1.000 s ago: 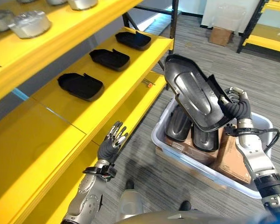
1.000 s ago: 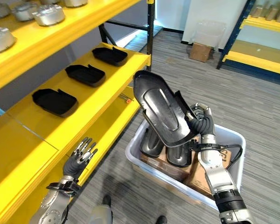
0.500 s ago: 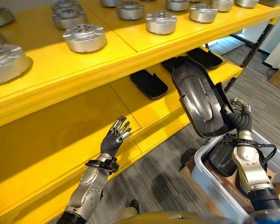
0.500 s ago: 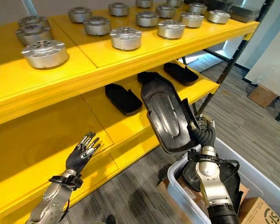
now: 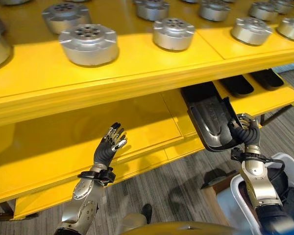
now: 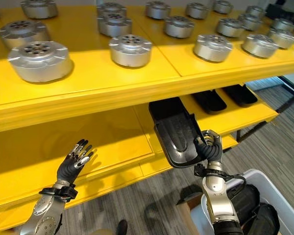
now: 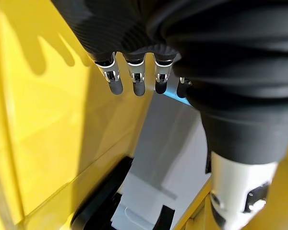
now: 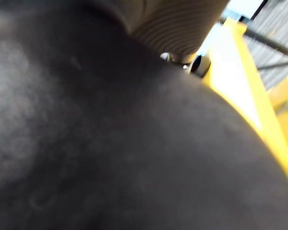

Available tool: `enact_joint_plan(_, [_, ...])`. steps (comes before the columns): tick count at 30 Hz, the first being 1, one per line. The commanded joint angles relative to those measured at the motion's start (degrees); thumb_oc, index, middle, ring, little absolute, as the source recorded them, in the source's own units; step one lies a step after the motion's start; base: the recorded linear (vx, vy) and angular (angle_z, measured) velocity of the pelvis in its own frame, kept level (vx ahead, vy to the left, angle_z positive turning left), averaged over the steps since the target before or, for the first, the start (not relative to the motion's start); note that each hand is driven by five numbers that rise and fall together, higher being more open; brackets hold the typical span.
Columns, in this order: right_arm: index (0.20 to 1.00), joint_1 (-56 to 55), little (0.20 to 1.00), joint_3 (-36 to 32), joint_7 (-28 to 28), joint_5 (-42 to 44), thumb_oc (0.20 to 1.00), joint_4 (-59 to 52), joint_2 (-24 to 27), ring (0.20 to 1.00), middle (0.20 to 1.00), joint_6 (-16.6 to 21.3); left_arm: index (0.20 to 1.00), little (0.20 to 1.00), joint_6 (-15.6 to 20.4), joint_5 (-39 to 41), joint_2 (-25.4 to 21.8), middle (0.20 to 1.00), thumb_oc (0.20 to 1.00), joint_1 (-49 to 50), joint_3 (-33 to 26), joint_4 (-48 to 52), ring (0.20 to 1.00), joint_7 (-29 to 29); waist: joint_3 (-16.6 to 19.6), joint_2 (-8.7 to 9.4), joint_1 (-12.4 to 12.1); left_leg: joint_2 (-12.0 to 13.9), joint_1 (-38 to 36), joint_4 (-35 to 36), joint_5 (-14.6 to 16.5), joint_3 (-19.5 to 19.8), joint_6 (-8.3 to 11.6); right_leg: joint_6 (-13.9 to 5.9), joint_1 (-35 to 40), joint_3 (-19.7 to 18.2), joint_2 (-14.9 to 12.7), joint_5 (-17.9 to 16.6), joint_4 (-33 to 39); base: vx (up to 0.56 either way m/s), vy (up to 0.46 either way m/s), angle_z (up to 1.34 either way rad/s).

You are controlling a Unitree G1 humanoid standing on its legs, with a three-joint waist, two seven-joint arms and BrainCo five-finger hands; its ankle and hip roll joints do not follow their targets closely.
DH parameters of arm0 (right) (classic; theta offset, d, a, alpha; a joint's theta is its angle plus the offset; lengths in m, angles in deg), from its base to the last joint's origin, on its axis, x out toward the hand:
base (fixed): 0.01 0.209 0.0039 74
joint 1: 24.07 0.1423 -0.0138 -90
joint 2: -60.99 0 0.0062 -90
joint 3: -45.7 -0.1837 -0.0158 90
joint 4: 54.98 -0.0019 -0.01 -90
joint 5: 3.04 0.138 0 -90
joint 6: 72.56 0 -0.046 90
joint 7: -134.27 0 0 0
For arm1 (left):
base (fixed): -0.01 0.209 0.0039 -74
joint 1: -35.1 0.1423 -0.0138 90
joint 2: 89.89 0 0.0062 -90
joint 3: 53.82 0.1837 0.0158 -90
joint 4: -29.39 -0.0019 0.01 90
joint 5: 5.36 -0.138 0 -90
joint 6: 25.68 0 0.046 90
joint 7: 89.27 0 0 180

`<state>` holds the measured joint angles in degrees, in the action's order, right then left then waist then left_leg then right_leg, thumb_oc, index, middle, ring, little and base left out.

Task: Move parts from the plastic box to the shelf.

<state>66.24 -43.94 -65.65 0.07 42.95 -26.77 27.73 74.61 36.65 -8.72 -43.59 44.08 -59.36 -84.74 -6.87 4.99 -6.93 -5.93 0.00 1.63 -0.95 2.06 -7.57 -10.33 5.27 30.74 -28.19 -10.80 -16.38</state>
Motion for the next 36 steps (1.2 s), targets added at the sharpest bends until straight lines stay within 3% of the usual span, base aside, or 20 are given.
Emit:
enact_joint_plan(1, [0.200,3.58,0.200,-2.23,-0.20,0.53,0.200,-1.03,3.39,0.200,0.200,3.09,1.000,1.000,2.68,-1.28,0.94,1.000,1.000,-1.78,-1.29,4.05,1.000,0.23,3.90,-0.83,-0.58,3.11,-2.38,3.01,3.77,-3.71,4.95,-2.80,-2.61,0.50,0.65,-2.95,4.44,0.00,0.000,0.09])
enact_joint_plan(2, [0.200,3.58,0.200,-2.23,-0.20,0.53,0.200,-1.03,3.39,0.200,0.200,3.09,1.000,1.000,2.68,-1.28,0.94,1.000,1.000,-1.78,-1.29,4.05,1.000,0.23,3.90,-0.83,-0.58,3.11,-2.38,3.01,3.77,-3.71,4.95,-2.80,-2.61,0.50,0.65,-2.95,4.44,0.00,0.000,0.00])
enact_joint_plan(3, [0.200,3.03,0.200,-2.10,0.88,1.11,0.200,-1.44,3.79,0.200,0.200,3.39,1.000,1.000,3.02,-1.47,0.52,1.000,1.000,-2.34,-0.59,3.13,1.000,0.34,3.10,-1.93,3.01,3.80,-2.80,3.37,2.89,-0.66,4.89,0.08,-7.88,-16.20,9.13,1.71,5.94,0.10,0.053,-0.05])
enact_joint_plan(4, [0.200,1.18,0.200,-2.41,2.67,2.14,0.200,-2.76,4.35,0.200,0.200,4.52,1.000,1.000,3.03,-1.81,1.20,1.000,1.000,-2.86,0.52,2.55,1.000,1.28,2.11,-2.06,5.70,3.62,-3.00,3.29,2.10,2.57,4.47,2.40,-11.33,-27.22,21.08,8.55,7.10,0.10,0.035,0.24])
enact_joint_plan(7, [0.200,0.60,0.200,-2.49,3.62,2.88,0.200,-3.15,4.93,0.200,0.200,5.40,1.000,1.000,3.29,-1.60,1.37,1.000,1.000,-3.27,1.23,2.95,1.000,1.39,1.57,-1.31,6.79,2.64,-2.62,3.02,1.76,4.98,4.61,2.75,-12.08,-30.60,24.02,8.12,10.28,0.07,-0.028,1.34])
enact_joint_plan(16, [0.200,-0.58,0.200,-3.65,3.82,3.63,0.200,-3.43,5.39,0.200,0.200,5.96,1.000,1.000,2.78,-0.36,2.57,1.000,1.000,-0.60,1.30,3.11,1.000,1.46,3.05,-0.79,6.29,3.74,-3.85,2.63,2.77,6.01,5.68,3.58,-8.12,-25.27,22.87,9.86,11.32,0.06,-0.082,0.41])
enact_joint_plan(22, [0.200,0.27,0.200,-3.33,4.56,4.69,0.200,-5.21,5.80,0.200,0.200,6.76,1.000,1.000,1.92,1.09,3.36,1.000,1.000,0.42,2.27,3.13,1.000,1.79,3.18,-0.47,5.11,5.35,-2.85,-0.56,3.49,8.41,8.06,5.28,-5.53,-21.44,23.55,12.53,11.82,0.03,-0.174,0.35])
enact_joint_plan(24, [0.200,1.42,0.200,-3.12,4.31,5.14,0.200,-5.55,6.59,0.200,0.200,7.32,1.000,1.000,1.99,1.47,3.42,1.000,1.000,-0.59,3.13,2.60,1.000,2.04,1.55,-0.09,4.61,4.01,0.98,-8.18,4.79,8.88,9.10,5.99,-5.55,-20.58,22.90,12.89,11.18,-0.10,-0.102,0.49])
enact_joint_plan(25, [0.200,2.56,0.200,-2.77,4.14,5.24,0.200,-6.38,7.31,0.200,0.200,7.62,1.000,1.000,1.77,2.28,3.49,1.000,1.000,-1.57,3.91,2.47,1.000,2.22,-0.44,-0.12,4.21,3.54,4.77,-14.12,5.50,8.53,10.83,6.80,-5.71,-18.96,22.40,13.36,10.10,-0.16,-0.085,0.69])
enact_joint_plan(26, [0.200,3.32,0.200,-2.28,3.83,5.19,0.200,-6.34,7.41,0.200,0.200,7.67,1.000,1.000,1.84,2.54,3.62,1.000,1.000,-1.76,4.23,2.37,1.000,2.17,-1.11,-0.14,3.84,4.67,6.06,-15.72,4.81,8.56,11.55,6.94,-5.64,-18.49,22.24,13.62,9.73,-0.15,-0.063,0.94])
enact_joint_plan(29, [0.200,5.72,0.200,-0.31,3.28,4.78,0.200,-5.44,7.37,0.200,0.200,7.14,1.000,1.000,1.59,3.05,3.64,1.000,1.000,-1.65,4.78,2.85,1.000,2.07,-1.52,-0.46,3.28,11.19,5.44,-14.96,3.88,8.68,12.09,6.88,-5.31,-18.28,21.79,14.48,8.40,0.00,0.053,0.57])
enact_joint_plan(30, [0.200,7.31,0.200,1.21,3.03,4.49,0.200,-4.82,6.97,0.200,0.200,6.77,1.000,1.000,1.51,3.08,3.47,1.000,1.000,-1.59,4.87,3.61,1.000,1.77,-1.31,-1.10,3.29,15.50,4.78,-12.62,1.77,8.44,12.32,6.20,-5.43,-18.13,20.99,15.19,7.24,0.02,0.092,0.20])
enact_joint_plan(31, [0.200,7.42,0.200,1.31,2.98,4.47,0.200,-4.73,6.99,0.200,0.200,6.79,1.000,1.000,1.48,3.07,3.49,1.000,1.000,-1.56,4.80,3.66,1.000,1.75,-1.32,-1.13,3.32,15.63,4.60,-12.30,1.65,8.40,12.40,6.26,-5.50,-18.15,21.06,15.31,7.06,0.03,0.198,0.12])
enact_joint_plan(32, [0.200,8.75,0.200,2.48,2.44,4.45,0.200,-3.89,6.85,0.200,0.200,6.42,1.000,1.000,1.36,3.31,3.49,1.000,1.000,-1.45,4.76,3.82,1.000,1.52,-1.08,-2.35,3.67,19.95,4.17,-9.05,-1.39,6.63,13.09,5.80,-6.18,-17.69,20.23,16.00,5.21,0.03,0.183,0.11])
enact_joint_plan(34, [0.200,9.83,0.200,3.57,2.40,4.21,0.200,-2.56,6.62,0.200,0.200,6.00,1.000,1.000,1.04,3.69,3.57,1.000,1.000,-1.29,4.95,3.66,1.000,1.82,-0.37,-4.32,3.67,21.18,2.18,-5.15,-1.50,4.91,13.61,5.57,-7.20,-16.82,19.83,17.19,2.11,0.05,0.191,0.21])
enact_joint_plan(36, [0.200,10.89,0.200,4.06,2.11,3.89,0.200,-2.42,6.25,0.200,0.200,5.60,1.000,1.000,0.98,3.39,3.05,1.000,1.000,-1.99,5.34,3.23,1.000,1.70,-0.56,-5.03,3.48,20.01,2.15,-4.80,-0.96,4.81,13.85,5.52,-7.52,-16.30,18.82,17.27,0.91,0.04,0.175,0.14])
